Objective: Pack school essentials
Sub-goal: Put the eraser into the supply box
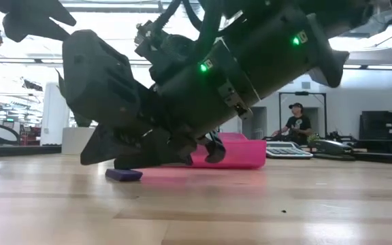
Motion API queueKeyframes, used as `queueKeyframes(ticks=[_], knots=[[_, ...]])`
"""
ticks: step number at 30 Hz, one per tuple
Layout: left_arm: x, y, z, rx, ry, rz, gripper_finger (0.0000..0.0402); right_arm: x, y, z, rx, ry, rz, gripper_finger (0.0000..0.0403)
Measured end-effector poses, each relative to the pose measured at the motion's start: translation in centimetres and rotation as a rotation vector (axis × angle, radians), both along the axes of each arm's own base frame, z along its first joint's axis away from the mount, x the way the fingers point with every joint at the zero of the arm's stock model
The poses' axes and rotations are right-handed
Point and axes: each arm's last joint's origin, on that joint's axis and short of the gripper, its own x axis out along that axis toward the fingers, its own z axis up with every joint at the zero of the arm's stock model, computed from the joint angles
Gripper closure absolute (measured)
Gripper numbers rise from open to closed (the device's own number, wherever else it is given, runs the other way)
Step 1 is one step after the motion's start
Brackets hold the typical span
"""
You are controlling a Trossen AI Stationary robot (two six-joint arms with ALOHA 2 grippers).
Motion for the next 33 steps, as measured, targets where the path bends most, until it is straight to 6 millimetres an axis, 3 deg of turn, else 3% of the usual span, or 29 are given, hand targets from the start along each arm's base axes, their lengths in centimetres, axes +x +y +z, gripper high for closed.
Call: queueKeyframes(ticks=[8, 19, 23, 33], knots=[[0.0, 0.0, 0.0, -0.007, 0.001, -0.002, 0.0193, -0.3, 0.1, -0.1, -0.051, 0.031, 0.007, 0.0193], [0.0, 0.0, 0.0, -0.010, -0.001, 0.000, 0.0193, -0.8, -2.2, 5.3, -0.180, 0.114, 0.034, 0.0219], [0.0, 0.0, 0.0, -0.014, -0.009, 0.007, 0.0193, -0.6, -2.5, 5.0, -0.182, 0.119, 0.026, 0.0227], [0.0, 0.0, 0.0, -0.021, -0.007, 0.006, 0.0193, -1.6, -1.2, 4.2, -0.119, 0.049, 0.015, 0.0230]])
